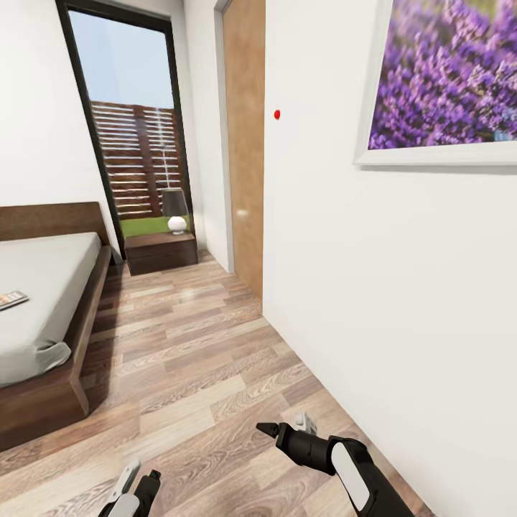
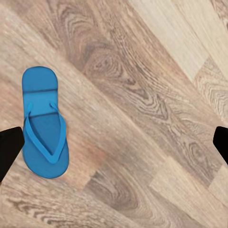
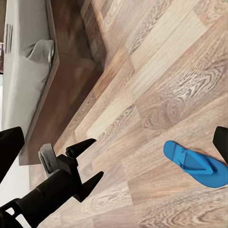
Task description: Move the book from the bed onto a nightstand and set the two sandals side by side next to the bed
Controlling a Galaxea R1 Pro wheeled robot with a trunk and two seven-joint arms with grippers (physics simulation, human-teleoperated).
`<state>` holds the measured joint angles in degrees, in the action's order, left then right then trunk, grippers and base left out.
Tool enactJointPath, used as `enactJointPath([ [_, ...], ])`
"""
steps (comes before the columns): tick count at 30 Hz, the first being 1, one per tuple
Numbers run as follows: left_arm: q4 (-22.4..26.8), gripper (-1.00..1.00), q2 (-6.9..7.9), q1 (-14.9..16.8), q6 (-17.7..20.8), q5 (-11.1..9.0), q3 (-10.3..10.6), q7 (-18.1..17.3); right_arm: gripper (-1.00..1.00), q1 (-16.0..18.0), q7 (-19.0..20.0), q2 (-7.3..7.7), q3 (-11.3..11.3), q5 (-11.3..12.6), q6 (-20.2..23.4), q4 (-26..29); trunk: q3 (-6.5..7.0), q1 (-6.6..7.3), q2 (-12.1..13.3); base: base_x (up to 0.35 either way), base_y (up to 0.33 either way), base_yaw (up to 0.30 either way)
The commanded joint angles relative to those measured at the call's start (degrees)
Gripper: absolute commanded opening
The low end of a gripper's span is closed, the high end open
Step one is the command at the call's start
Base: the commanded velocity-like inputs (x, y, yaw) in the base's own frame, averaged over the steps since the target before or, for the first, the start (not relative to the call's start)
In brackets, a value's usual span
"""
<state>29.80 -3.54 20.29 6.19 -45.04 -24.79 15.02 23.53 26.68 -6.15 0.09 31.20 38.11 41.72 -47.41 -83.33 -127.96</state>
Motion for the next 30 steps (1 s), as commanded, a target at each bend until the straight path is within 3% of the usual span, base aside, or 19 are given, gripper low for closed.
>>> enactJointPath([
  [1,0.17,1.00,-0.06,0.02,0.31,-0.39,-0.25,0.23,1.00,0.03,-0.05,0.00,0.00,0.27,0.30,0.04,-0.24,-0.22,-0.44,0.000,0.000,0.000],
  [30,0.00,1.00,-0.06,0.02,-1.36,-0.39,-0.25,0.27,1.00,0.03,-0.05,0.00,0.00,0.27,0.30,0.03,-5.45,-6.58,-12.07,0.000,0.000,0.000],
])
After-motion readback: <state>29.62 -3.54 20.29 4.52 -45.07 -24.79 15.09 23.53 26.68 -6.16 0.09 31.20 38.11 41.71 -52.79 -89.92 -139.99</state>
